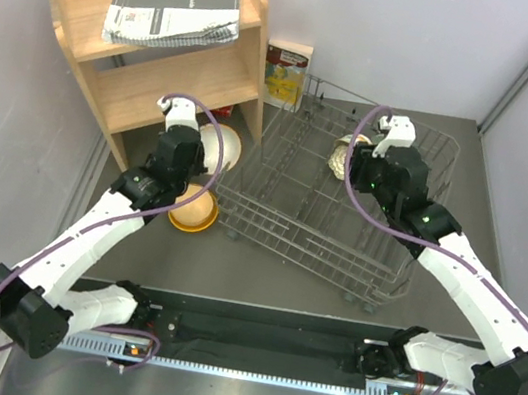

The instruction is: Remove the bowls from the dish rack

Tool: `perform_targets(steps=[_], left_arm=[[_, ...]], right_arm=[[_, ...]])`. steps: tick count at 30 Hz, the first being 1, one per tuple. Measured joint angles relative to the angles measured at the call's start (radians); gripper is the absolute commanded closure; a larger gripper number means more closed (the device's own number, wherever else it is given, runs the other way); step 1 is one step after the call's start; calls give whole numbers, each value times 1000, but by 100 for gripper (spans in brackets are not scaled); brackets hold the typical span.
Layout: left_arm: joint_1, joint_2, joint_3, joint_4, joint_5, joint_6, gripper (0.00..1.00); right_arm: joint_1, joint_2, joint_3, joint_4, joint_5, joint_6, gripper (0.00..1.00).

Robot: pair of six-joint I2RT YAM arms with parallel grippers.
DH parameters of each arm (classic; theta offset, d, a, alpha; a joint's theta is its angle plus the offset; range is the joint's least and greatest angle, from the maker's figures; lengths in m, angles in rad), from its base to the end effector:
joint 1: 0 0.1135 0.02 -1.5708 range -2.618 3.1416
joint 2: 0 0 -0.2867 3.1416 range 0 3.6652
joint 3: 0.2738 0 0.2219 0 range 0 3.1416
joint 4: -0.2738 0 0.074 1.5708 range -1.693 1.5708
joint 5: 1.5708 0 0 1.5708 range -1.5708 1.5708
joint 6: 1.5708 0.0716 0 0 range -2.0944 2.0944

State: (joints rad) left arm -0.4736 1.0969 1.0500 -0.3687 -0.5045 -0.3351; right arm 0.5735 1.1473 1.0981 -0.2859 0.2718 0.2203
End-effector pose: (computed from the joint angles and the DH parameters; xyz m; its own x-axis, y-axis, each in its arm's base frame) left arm 0.2208 -0.0743 0.3633 -0.3412 -0.1486 -0.9282 -0.1127 0.9868 -0.1166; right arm 0.2234 0.1214 0.3773 -0.3372 0.0328 -0.9408 -0.2418 0.9628 0.1202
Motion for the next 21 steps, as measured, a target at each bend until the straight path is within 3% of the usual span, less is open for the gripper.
perform_targets(steps=[11,21], left_arm=[[67,9,-100,-155,-55,-108,100],[161,124,-106,-203,30,-138,100]], right_arm=[[-36,0,-27,-14,8,-11,48],[-58,-16,-31,-14,8,-20,48]])
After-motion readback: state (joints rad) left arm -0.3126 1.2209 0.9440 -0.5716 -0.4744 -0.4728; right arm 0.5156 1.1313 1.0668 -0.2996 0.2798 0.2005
